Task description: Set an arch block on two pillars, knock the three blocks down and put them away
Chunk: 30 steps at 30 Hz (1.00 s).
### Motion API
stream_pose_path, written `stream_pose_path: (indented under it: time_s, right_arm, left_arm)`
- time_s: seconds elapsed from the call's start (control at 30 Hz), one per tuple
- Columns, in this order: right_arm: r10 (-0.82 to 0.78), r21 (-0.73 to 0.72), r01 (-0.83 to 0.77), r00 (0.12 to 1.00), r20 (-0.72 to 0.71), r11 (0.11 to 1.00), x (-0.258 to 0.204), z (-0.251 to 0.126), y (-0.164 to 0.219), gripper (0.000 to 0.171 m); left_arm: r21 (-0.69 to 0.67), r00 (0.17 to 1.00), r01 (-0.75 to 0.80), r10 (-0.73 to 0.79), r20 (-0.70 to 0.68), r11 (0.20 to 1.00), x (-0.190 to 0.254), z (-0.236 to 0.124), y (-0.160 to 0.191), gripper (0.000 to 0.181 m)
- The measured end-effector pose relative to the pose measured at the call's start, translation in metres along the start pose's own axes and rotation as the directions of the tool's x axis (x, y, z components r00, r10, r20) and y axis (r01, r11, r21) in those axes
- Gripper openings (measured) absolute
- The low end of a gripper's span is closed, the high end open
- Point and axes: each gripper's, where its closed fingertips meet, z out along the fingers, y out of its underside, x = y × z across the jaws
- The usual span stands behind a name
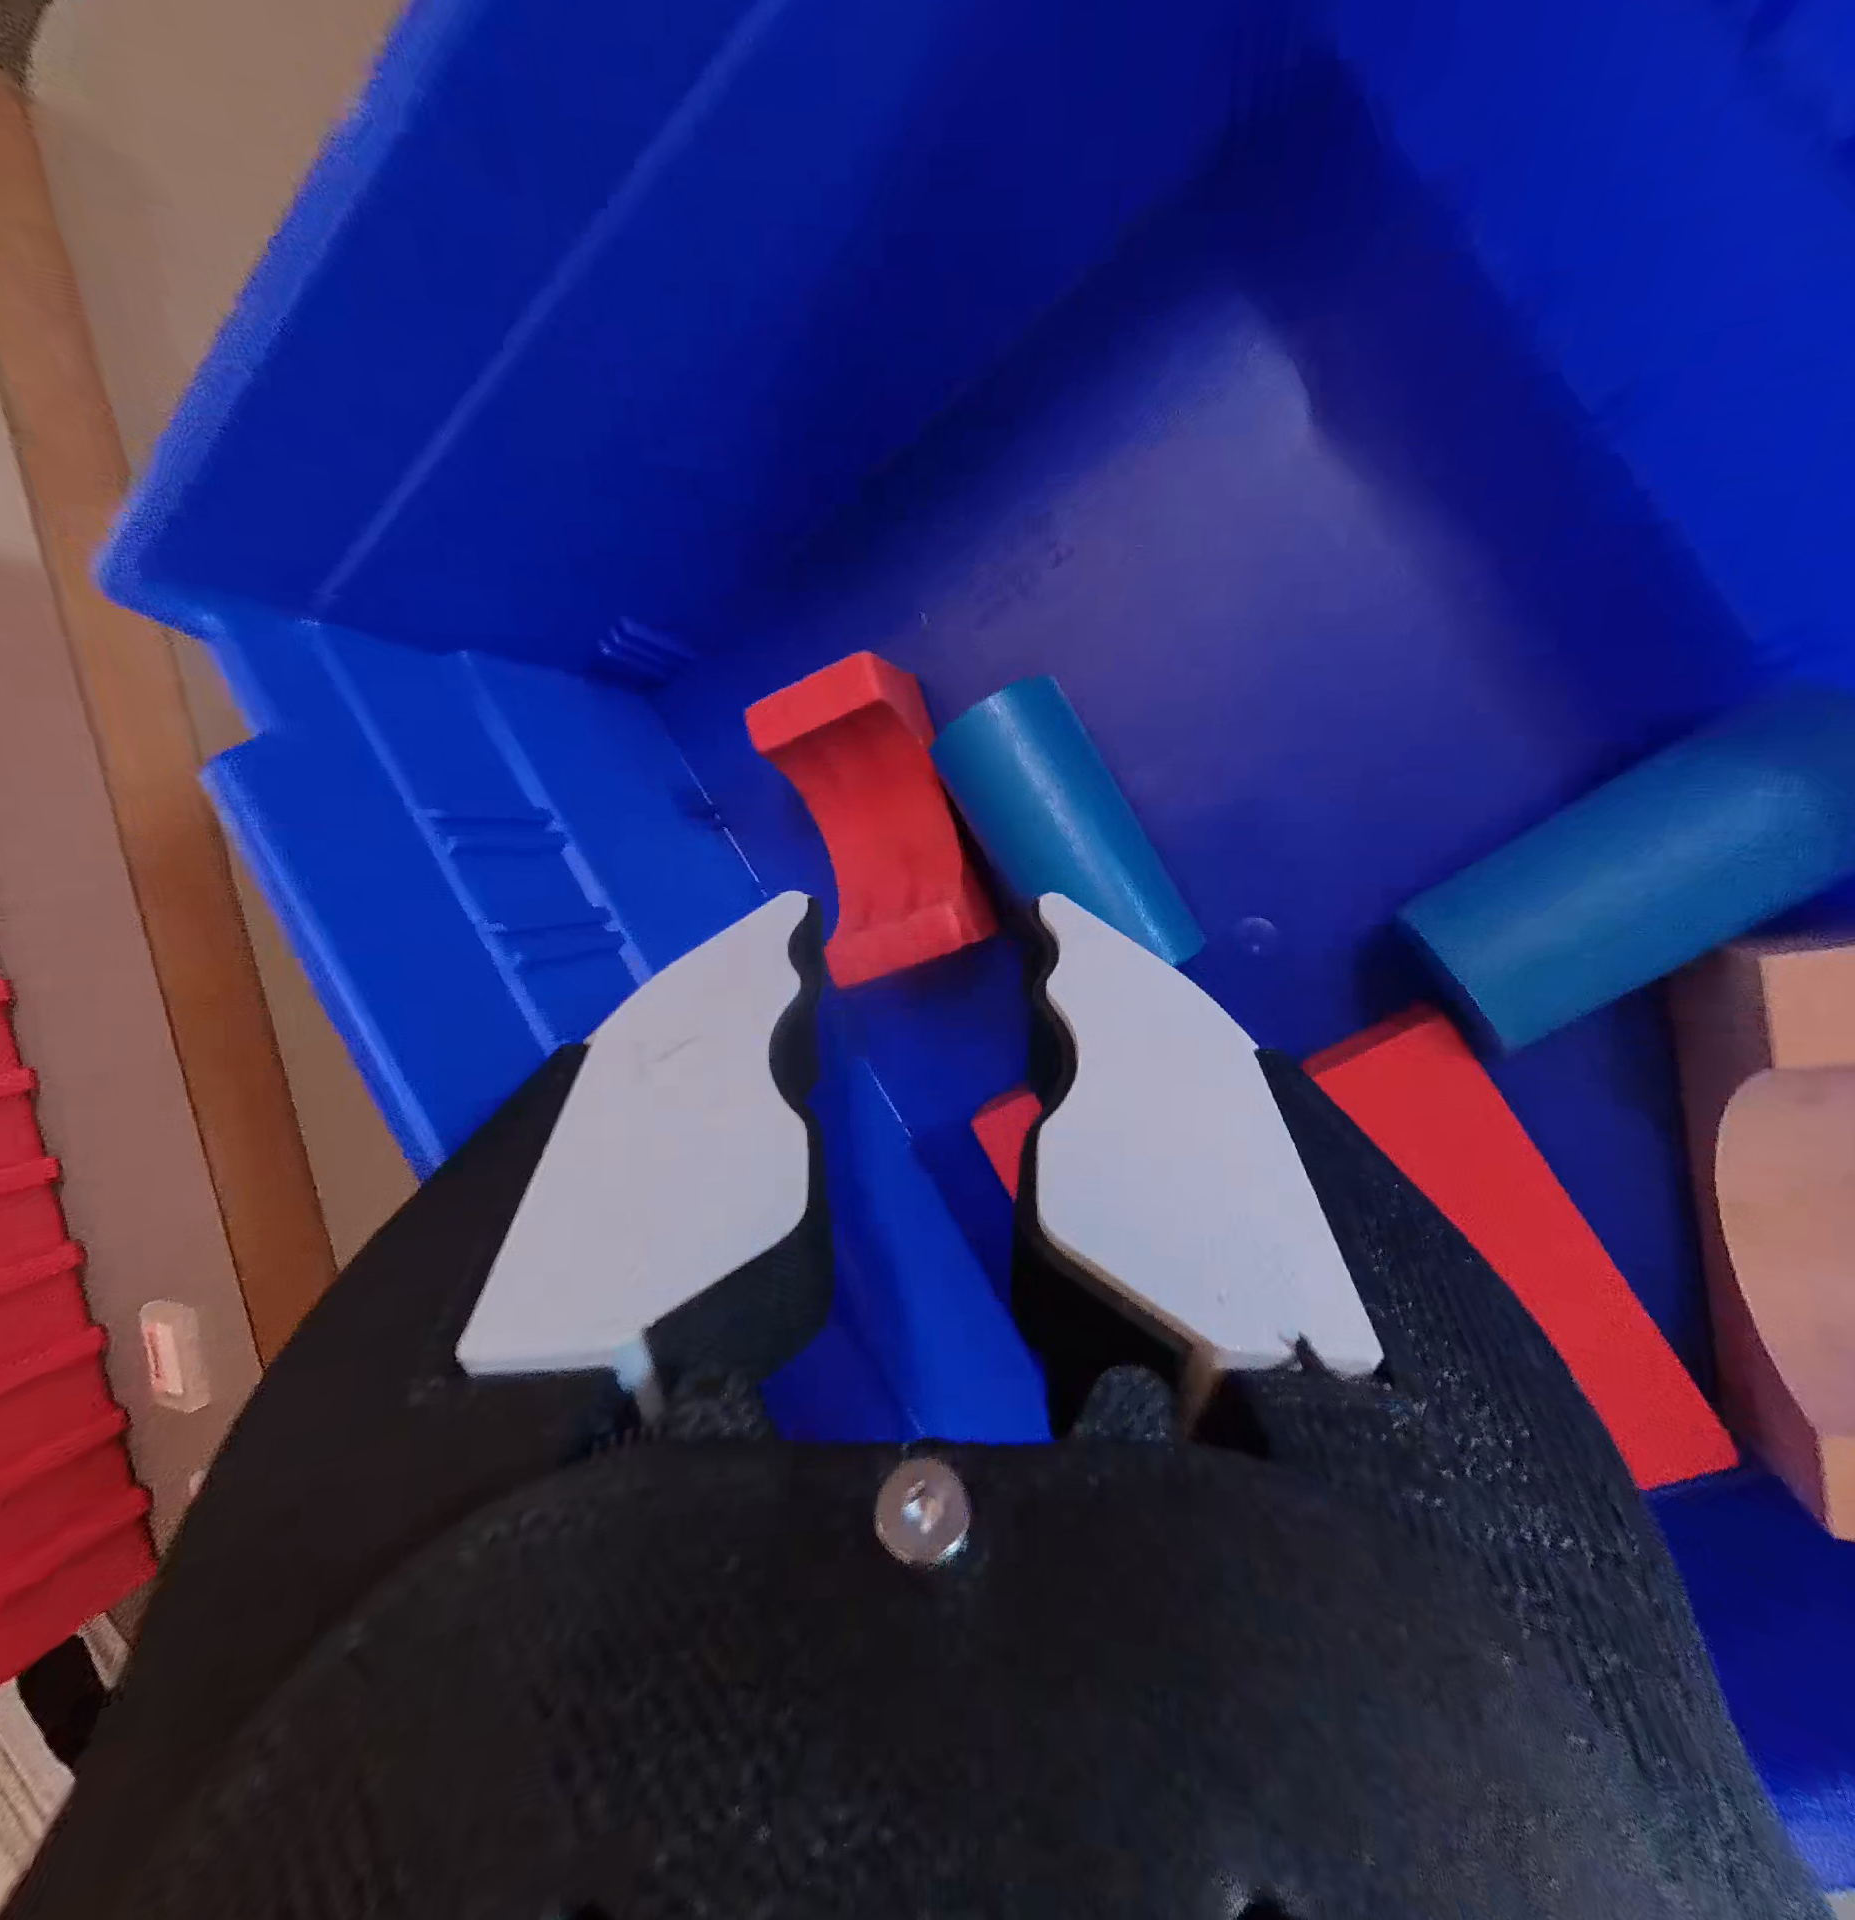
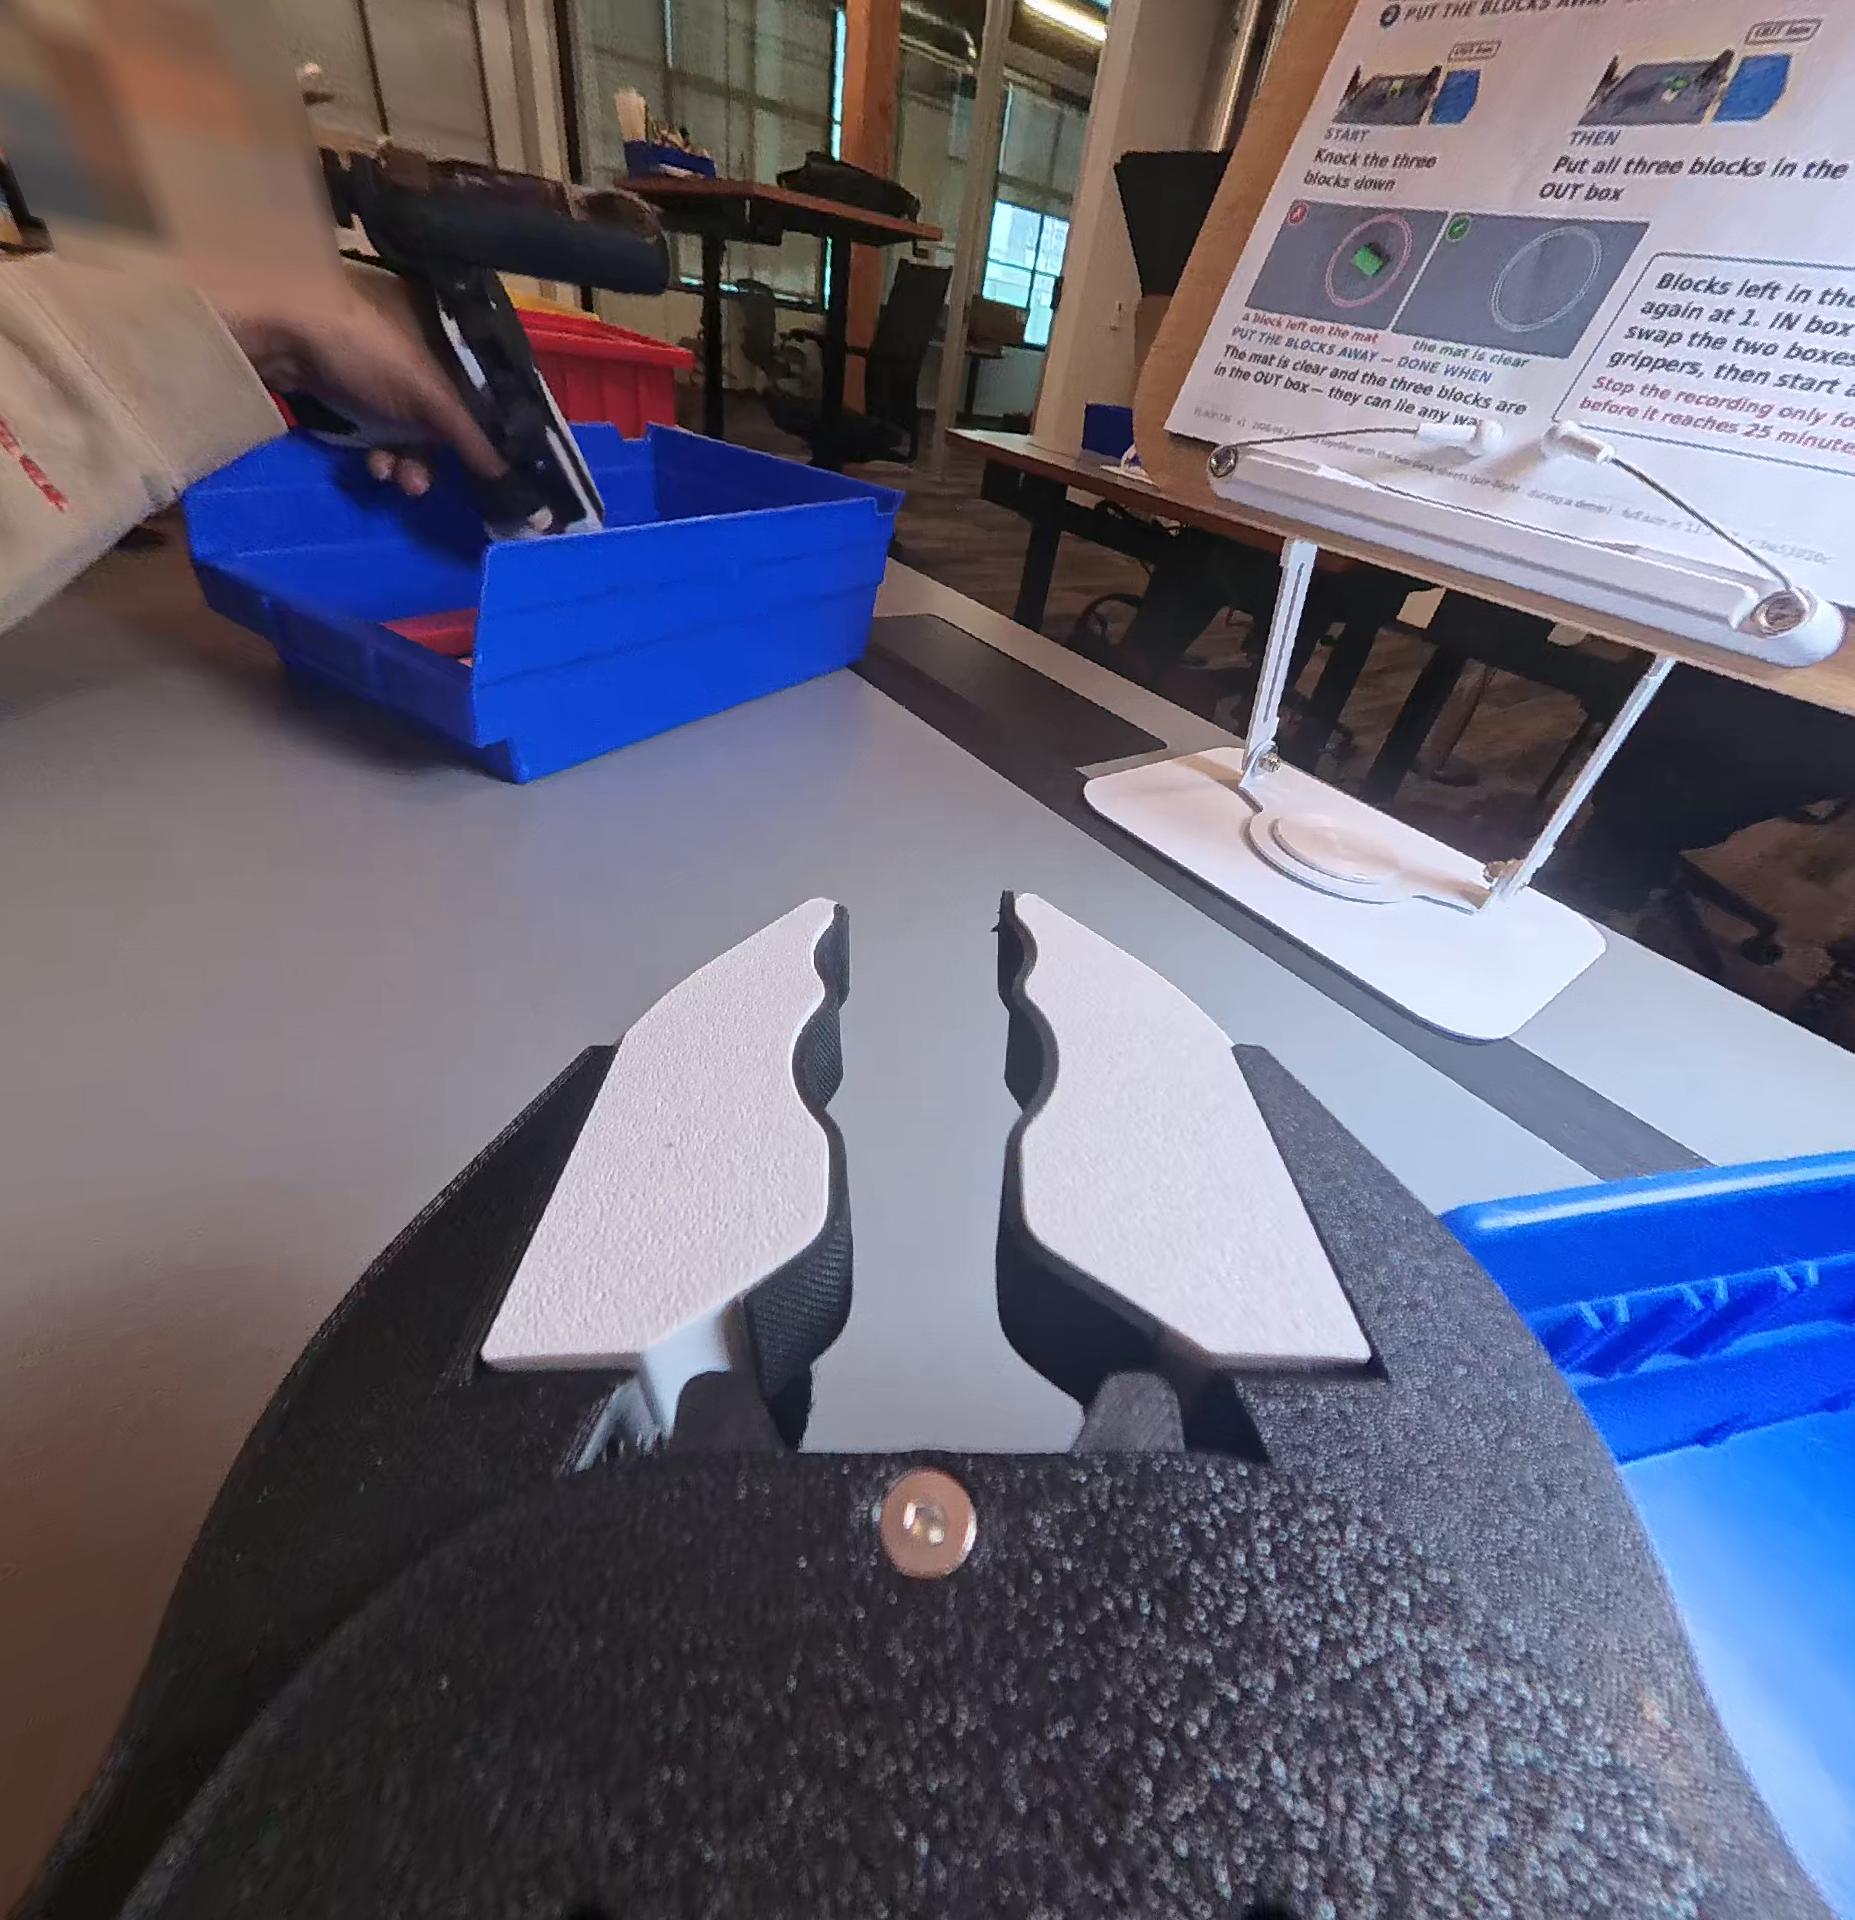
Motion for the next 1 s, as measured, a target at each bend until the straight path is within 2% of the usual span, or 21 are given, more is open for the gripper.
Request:
stream_pose_path:
  time_s: [0.07, 0.17, 0.27, 0.3, 0.33, 0.4, 0.5, 0.6, 0.67, 0.73, 0.83, 0.87, 0.93, 1.0]
  right_arm:
    - [-0.003, -0.008, 0.003, 1.0, -0.002, 1.0, -0.001, 0.0, 0.002, 0.028]
    - [-0.019, -0.016, 0.019, 1.0, -0.012, 1.0, 0.0, 0.0, 0.002, 0.027]
    - [-0.038, -0.036, 0.037, 0.999, -0.029, 0.999, 0.004, 0.0, 0.005, 0.026]
    - [-0.04, -0.042, 0.039, 0.999, -0.029, 0.998, 0.004, 0.0, 0.007, 0.026]
    - [-0.044, -0.049, 0.043, 0.999, -0.029, 0.998, 0.005, 0.0, 0.008, 0.026]
    - [-0.051, -0.057, 0.049, 0.998, -0.029, 0.997, 0.006, 0.0, 0.009, 0.025]
    - [-0.056, -0.068, 0.054, 0.998, -0.023, 0.996, 0.006, 0.001, 0.013, 0.025]
    - [-0.056, -0.076, 0.055, 0.998, -0.011, 0.996, 0.006, 0.0, 0.016, 0.025]
    - [-0.027, -0.069, 0.029, 0.999, 0.025, 0.997, 0.0, 0.001, 0.011, 0.025]
    - [0.008, -0.065, -0.002, 0.995, 0.098, 0.998, -0.012, 0.004, -0.002, 0.027]
    - [0.056, -0.039, -0.049, 0.976, 0.21, 0.998, -0.035, 0.009, -0.046, 0.04]
    - [0.059, -0.014, -0.057, 0.971, 0.233, 0.998, -0.043, 0.009, -0.065, 0.042]
    - [0.087, 0.045, -0.103, 0.961, 0.262, 0.994, -0.053, 0.009, -0.101, 0.043]
    - [0.152, 0.085, -0.182, 0.95, 0.272, 0.98, -0.056, 0.009, -0.127, 0.047]
  left_arm:
    - [0.002, 0.999, -0.018, 0.018, -0.026, 1.0, 0.006, 0.001, 0.0, 0.038]
    - [0.088, 0.99, 0.069, -0.057, -0.125, 0.994, 0.018, 0.003, -0.016, 0.037]
    - [0.044, 0.977, 0.095, -0.085, -0.194, 0.994, 0.035, 0.022, -0.012, 0.041]
    - [0.015, 0.978, 0.09, -0.086, -0.19, 0.996, 0.038, 0.032, -0.008, 0.043]
    - [0.064, 0.972, 0.132, -0.116, -0.206, 0.989, 0.038, 0.034, -0.017, 0.034]
    - [0.07, 0.979, 0.118, -0.104, -0.178, 0.99, 0.037, 0.037, -0.019, 0.034]
    - [0.09, 0.98, 0.046, -0.028, -0.199, 0.995, 0.046, 0.032, -0.022, 0.034]
    - [0.261, 0.967, 0.053, 0.015, -0.252, 0.964, 0.049, -0.005, -0.05, 0.034]
    - [0.504, 0.94, 0.116, 0.069, -0.334, 0.856, 0.054, -0.068, -0.084, 0.034]
    - [0.733, 0.889, 0.209, 0.187, -0.419, 0.648, 0.07, -0.153, -0.109, 0.033]
    - [0.874, 0.771, 0.362, 0.424, -0.476, 0.324, 0.119, -0.261, -0.115, 0.033]
    - [0.885, 0.74, 0.395, 0.485, -0.465, 0.247, 0.139, -0.282, -0.112, 0.032]
    - [0.887, 0.715, 0.439, 0.541, -0.442, 0.145, 0.181, -0.303, -0.108, 0.032]
    - [0.861, 0.675, 0.496, 0.572, -0.466, 0.116, 0.227, -0.308, -0.103, 0.032]
